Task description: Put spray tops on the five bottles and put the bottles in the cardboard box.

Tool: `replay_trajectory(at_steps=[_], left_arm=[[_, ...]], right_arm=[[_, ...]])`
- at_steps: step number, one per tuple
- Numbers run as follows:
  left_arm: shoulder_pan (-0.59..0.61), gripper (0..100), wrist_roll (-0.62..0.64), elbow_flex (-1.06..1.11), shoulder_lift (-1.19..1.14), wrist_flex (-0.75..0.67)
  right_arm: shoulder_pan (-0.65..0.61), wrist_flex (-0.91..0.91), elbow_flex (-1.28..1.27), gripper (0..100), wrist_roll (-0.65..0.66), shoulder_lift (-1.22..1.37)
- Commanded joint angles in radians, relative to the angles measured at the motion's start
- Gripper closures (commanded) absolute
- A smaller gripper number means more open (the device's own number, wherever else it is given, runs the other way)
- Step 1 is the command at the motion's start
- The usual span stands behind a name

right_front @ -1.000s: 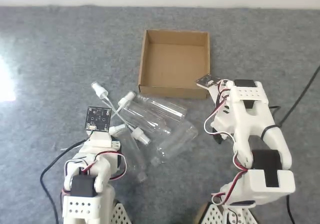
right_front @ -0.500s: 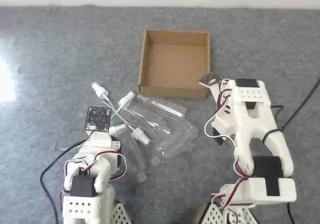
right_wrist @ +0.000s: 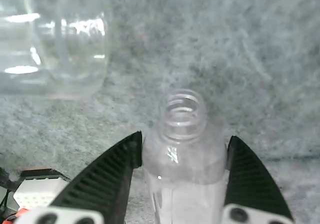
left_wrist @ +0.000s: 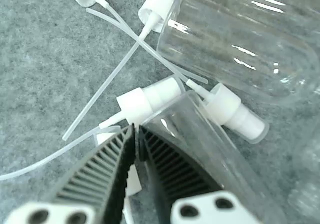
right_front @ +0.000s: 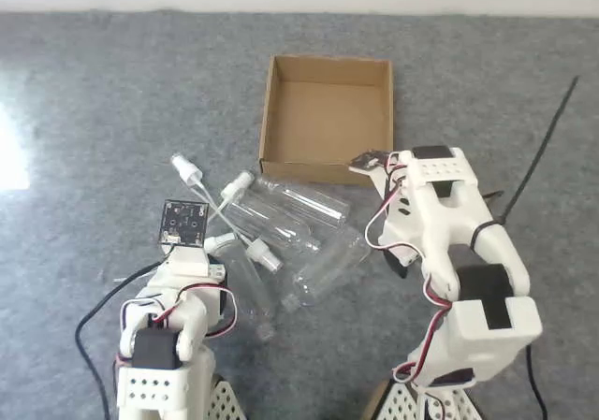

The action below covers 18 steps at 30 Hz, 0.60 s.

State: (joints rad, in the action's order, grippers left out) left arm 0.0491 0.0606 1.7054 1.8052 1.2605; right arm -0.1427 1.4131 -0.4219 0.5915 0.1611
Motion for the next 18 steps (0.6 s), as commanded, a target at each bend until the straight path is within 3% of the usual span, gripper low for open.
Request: replay_trajectory(at_steps=[1,6,11,18], left_arm=[[-0.002,99,-0.002,-0.021,0.018,0.005],[-0.002,99,-0.002,-0.021,0.018,0.005],[-0.002,99,-0.002,-0.021,0.018,0.005],[-0.002,99,-0.002,-0.021,0.018,0.005]], right_arm=[[-0.007,0.015,0.055,75.7,0.041,-0.015],[0.001,0.015,0.052,76.3,0.069,-0.015],[-0.001,0.016,0.051,89.1,0.071,-0.025],[-0.008,0.101,0.055,86.8,0.063,-0.036]])
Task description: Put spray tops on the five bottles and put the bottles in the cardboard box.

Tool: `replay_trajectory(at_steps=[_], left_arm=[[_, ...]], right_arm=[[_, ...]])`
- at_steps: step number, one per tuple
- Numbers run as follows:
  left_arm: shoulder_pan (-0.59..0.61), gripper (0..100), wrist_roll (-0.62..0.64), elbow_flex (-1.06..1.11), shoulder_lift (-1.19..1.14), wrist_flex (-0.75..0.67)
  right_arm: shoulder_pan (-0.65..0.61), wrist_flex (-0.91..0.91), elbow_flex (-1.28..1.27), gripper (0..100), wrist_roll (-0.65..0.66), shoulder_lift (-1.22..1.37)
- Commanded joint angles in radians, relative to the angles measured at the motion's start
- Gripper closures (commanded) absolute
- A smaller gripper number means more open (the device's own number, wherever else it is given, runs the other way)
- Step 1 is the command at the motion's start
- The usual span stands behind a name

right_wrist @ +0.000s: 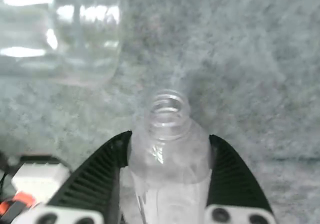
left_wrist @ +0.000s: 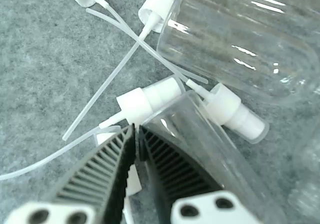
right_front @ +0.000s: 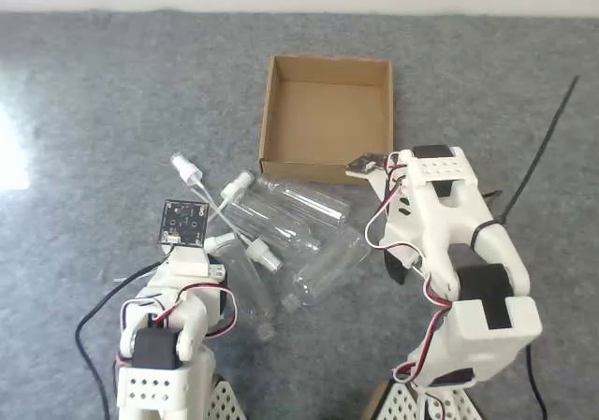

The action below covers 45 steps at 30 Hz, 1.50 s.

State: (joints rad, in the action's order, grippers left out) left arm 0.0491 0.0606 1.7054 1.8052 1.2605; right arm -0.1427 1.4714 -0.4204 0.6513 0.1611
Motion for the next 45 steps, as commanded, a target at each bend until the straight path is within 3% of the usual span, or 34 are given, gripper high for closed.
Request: replay_trajectory(at_steps=[1,7,22,36,45], left_arm=[[-0.002,99,-0.002,-0.021,0.018,0.005],[-0.002,99,-0.002,-0.021,0.018,0.005],[-0.002,99,-0.002,-0.021,0.018,0.005],[-0.002,99,-0.002,-0.021,0.018,0.005],[-0.002,99,-0.002,-0.021,0.018,0.005]], right_arm=[[-0.008,0.047,0.054,86.8,0.003,-0.047],[-0.002,0.093,0.049,86.8,-0.003,-0.194],[-0.01,0.15,0.018,86.8,-0.187,-0.492],[-0.021,0.136,-0.143,86.8,-0.195,-0.892],[-0.065,0.12,-0.153,86.9,-0.439,-0.974]])
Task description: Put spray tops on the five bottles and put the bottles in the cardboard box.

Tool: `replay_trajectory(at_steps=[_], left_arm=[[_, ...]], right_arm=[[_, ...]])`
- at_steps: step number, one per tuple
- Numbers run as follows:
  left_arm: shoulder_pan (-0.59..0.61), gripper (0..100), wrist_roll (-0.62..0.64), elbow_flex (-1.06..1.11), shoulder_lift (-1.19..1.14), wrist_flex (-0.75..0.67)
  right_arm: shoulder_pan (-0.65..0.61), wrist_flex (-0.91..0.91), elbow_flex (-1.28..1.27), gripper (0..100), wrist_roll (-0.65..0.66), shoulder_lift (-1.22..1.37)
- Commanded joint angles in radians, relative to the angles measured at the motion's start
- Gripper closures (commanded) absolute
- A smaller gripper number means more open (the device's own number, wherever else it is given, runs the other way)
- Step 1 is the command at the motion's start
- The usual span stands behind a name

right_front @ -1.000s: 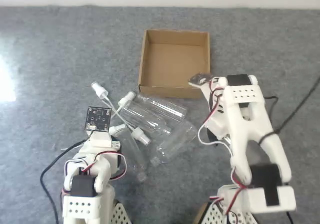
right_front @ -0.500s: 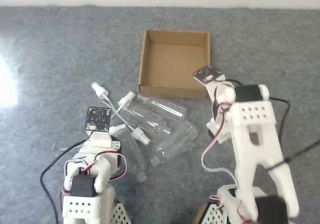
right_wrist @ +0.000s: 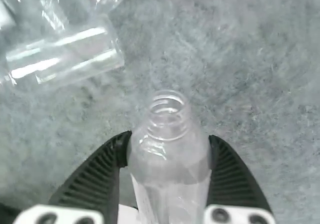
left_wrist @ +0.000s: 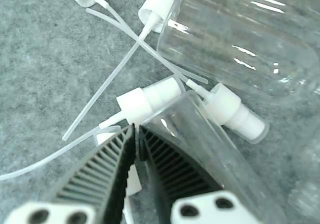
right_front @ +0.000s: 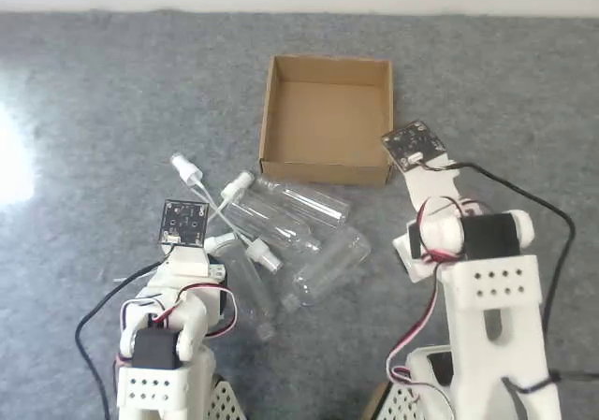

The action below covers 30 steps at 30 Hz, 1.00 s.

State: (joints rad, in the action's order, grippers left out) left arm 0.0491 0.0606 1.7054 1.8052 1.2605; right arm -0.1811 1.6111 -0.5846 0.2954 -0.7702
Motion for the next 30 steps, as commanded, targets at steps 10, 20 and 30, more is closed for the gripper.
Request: replay_trajectory(at_steps=[10,20,30], left_arm=[[-0.002,99,-0.002,-0.021,0.018,0.005],[-0.002,99,-0.002,-0.021,0.018,0.005],[-0.002,99,-0.002,-0.021,0.018,0.005]], right_arm=[[-0.081,-0.074,0.011,86.9,-0.267,-0.114],[-0.079,-0.074,0.009,86.9,-0.267,-0.242],[-0.071,-0.15,-0.118,86.9,-0.267,-0.423]])
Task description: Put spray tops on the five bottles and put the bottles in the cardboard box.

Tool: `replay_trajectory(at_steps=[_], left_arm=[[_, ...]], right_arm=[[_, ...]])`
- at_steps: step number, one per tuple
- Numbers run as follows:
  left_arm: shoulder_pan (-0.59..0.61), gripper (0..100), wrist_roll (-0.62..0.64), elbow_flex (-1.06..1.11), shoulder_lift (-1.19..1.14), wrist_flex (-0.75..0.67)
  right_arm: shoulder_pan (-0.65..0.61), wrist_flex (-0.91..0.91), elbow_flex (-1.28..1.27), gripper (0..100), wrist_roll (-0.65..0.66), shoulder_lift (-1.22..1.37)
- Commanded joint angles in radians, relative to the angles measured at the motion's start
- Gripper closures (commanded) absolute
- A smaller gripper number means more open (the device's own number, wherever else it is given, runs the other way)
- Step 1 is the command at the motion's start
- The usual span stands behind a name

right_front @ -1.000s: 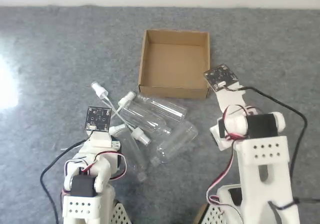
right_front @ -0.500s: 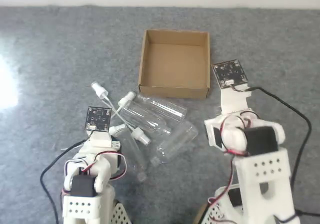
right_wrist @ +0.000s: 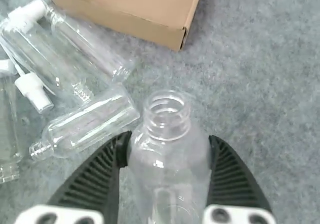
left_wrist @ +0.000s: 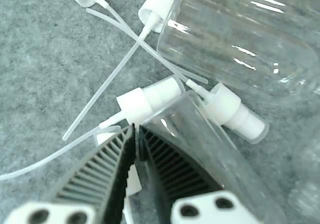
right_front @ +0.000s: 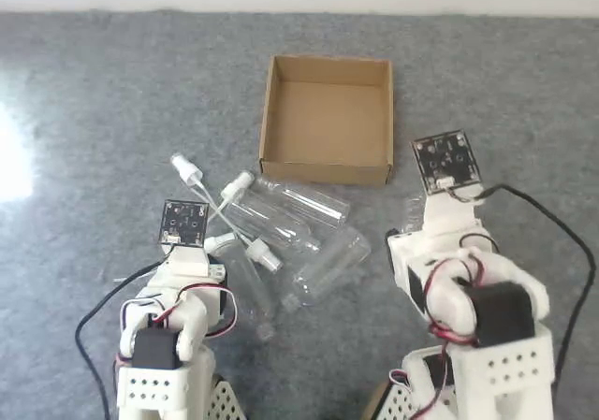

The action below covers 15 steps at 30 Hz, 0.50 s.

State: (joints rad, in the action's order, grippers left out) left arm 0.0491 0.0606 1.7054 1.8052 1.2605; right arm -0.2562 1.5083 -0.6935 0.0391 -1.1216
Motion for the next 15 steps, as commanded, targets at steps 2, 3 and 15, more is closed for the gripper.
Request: replay_trajectory(at_steps=[2,3,15], left_arm=[[-0.002,99,-0.002,-0.021,0.018,0.005],[-0.002,99,-0.002,-0.021,0.018,0.005],[-0.002,99,-0.002,-0.021,0.018,0.005]], right_arm=[[0.004,-0.081,-0.041,86.9,-0.011,-0.113],[0.004,-0.099,-0.057,86.9,-0.011,-0.13],[0.004,-0.414,-0.299,86.9,-0.009,-0.189]])
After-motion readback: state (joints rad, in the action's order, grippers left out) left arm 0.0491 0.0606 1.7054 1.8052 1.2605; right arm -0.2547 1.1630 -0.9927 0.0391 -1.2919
